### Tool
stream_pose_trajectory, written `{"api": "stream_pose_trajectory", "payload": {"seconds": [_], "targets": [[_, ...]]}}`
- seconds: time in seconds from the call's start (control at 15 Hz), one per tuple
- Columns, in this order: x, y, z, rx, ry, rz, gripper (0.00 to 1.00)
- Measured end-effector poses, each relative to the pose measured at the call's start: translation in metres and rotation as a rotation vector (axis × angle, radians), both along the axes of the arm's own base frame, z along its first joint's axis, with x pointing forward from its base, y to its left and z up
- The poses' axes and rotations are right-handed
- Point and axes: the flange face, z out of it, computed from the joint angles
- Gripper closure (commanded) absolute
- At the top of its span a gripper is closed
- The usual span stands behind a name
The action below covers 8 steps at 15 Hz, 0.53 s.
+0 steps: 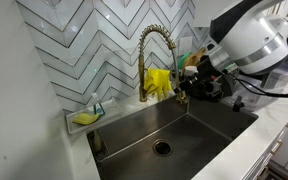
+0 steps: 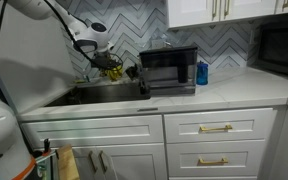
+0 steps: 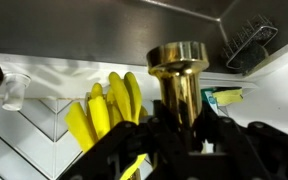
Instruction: Move the faucet to the right
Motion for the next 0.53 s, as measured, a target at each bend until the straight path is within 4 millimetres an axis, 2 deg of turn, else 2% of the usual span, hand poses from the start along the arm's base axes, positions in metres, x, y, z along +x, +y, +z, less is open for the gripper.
{"api": "stream_pose_trajectory", "payload": {"seconds": [0.53], "targets": [[0.000,-0.046,-0.004,-0.029,-0.042,-0.180,0.86]]}}
